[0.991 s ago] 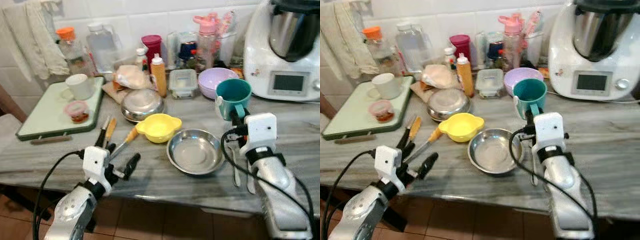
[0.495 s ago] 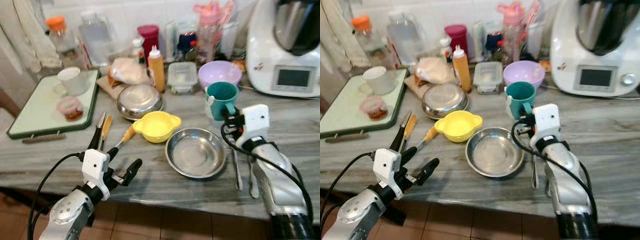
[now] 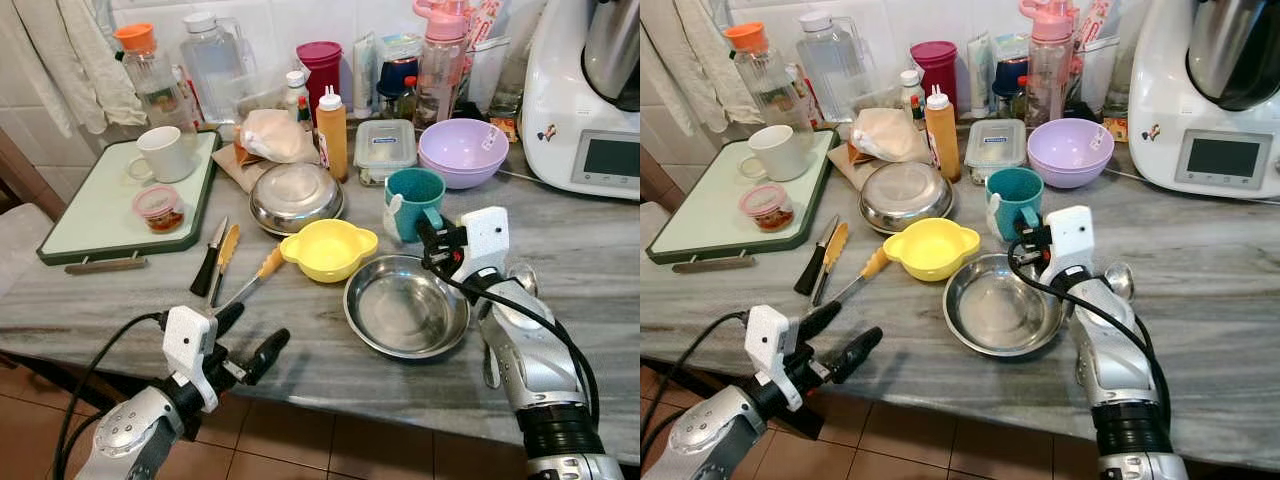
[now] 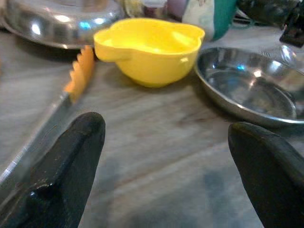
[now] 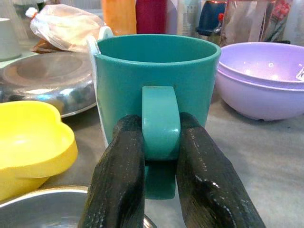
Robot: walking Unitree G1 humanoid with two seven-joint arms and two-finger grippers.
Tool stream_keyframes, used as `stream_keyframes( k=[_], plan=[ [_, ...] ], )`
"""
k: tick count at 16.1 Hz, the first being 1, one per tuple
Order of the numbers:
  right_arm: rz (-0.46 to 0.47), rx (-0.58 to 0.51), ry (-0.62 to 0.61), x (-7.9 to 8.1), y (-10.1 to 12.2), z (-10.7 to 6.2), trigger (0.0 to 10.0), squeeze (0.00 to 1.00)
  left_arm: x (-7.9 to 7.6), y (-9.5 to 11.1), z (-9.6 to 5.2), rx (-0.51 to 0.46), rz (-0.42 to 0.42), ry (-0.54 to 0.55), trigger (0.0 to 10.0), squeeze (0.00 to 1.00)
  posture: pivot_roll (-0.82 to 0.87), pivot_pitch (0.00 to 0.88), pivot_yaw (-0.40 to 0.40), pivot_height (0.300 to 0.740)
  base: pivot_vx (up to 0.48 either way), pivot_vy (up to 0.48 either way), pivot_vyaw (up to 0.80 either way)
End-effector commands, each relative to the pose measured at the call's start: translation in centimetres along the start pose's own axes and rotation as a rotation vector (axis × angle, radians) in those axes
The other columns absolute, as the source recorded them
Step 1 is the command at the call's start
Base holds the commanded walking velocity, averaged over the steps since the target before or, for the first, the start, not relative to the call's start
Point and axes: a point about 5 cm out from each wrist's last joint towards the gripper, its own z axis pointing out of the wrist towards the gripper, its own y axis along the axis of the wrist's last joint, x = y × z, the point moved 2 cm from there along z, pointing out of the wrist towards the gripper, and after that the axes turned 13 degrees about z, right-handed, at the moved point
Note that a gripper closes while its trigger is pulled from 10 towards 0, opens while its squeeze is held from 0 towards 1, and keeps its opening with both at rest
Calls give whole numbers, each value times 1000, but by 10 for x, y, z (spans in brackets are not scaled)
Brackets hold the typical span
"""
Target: Setting the table
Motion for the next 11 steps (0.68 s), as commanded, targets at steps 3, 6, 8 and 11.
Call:
stream_keyframes(
  k=[3, 6, 8, 11],
  plan=[
    [-10, -7, 13, 2, -1, 2, 10000, 0, 2, -14, -3, 21, -21, -53, 10000, 0, -45, 56, 121, 740, 0, 0, 0],
    [5, 5, 11, 0, -4, 0, 10000, 0, -2, -37, -1, 50, -57, -142, 10000, 0, -56, 53, 124, 740, 0, 0, 0],
    [7, 14, 9, 0, -7, -2, 10000, 0, -2, -47, 2, 59, -64, -147, 10000, 0, -64, 51, 126, 740, 0, 0, 0],
    [12, 17, -2, -1, -9, -5, 10000, 0, -2, -59, 6, 69, -70, -141, 10000, 0, -67, 53, 127, 740, 0, 0, 0]
  ],
)
